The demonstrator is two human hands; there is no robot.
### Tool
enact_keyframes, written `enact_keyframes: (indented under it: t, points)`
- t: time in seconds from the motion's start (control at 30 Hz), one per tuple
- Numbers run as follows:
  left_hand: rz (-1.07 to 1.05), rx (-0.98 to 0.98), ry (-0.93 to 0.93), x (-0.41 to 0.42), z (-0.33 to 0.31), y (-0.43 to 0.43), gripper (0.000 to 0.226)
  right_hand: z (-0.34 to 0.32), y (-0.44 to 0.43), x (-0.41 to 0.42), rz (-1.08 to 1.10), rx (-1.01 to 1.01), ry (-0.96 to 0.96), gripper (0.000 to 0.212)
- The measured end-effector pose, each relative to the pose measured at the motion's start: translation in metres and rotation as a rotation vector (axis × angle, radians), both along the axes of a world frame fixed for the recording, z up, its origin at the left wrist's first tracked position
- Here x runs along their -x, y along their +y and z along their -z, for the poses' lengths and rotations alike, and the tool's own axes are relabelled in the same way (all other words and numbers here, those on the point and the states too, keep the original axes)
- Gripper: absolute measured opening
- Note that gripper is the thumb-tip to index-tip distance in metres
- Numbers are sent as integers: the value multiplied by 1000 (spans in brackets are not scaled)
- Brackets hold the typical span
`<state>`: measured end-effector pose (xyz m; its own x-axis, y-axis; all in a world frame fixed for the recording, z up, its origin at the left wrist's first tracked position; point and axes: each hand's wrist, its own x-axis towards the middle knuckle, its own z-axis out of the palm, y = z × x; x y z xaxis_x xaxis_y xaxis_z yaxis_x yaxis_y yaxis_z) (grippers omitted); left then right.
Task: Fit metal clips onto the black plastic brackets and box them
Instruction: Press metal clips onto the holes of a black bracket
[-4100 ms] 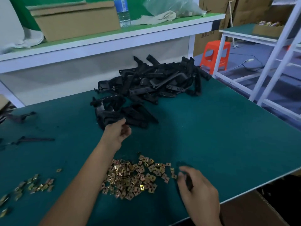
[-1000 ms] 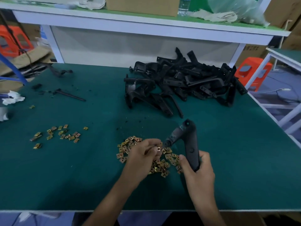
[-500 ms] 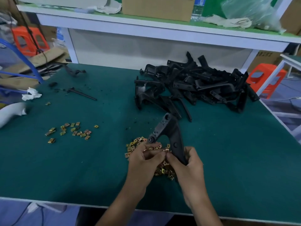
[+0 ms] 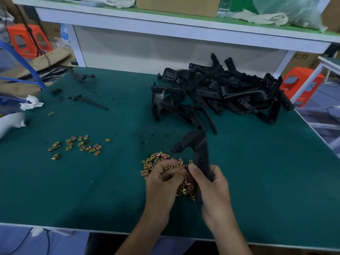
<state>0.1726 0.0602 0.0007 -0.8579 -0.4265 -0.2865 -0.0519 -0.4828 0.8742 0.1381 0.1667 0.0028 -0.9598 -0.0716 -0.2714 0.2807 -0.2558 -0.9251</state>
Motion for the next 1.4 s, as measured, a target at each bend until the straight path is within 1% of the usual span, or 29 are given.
enact_keyframes:
  t: [0.07,0.13,0.2,0.27,0.37,0.43,0.5,0.6,0.67,0.73,0.87,1.07,1.23,1.3,1.4]
  points:
    - [-4,11,24,-1,-1,2,24,-2,-2,0,-13,27,-31,47]
    - [-12,41,37,-1,-1,3,23,-3,-3,-1,-30,69,-47,41]
    - [-26,9,36,0,-1,3,23,-3,-3,-2,-34,99,-47,37]
    - [-37,-115,34,0,-2,2,28,-3,-3,-2,-40,111,-26,38]
    - [-47,-392,29,2,-3,2,42,-4,-2,-1,-69,65,37,42]
    - [-56,-468,7,2,-2,3,44,-3,0,1,-93,-4,78,43]
    - [-55,-481,2,2,2,2,38,-1,3,2,-123,-70,118,33]
    - [-82,-411,-7,6,4,-11,22,4,9,0,-145,-157,168,23]
    - [-177,-360,-14,10,2,-28,22,6,17,0,-110,-243,200,25]
    - [-216,-277,6,10,-1,-43,20,6,25,3,-81,-310,223,27]
    - [-133,-50,43,2,-7,-48,28,8,36,5,-42,-373,271,23]
    - [18,263,137,-1,-14,-43,19,18,36,-14,11,-335,284,23]
    - [165,378,91,2,-15,-41,19,23,35,-22,27,-307,314,21]
    - [223,373,77,5,-15,-39,20,24,36,-23,31,-302,318,19]
    - [245,348,65,7,-14,-39,17,27,38,-22,35,-309,318,20]
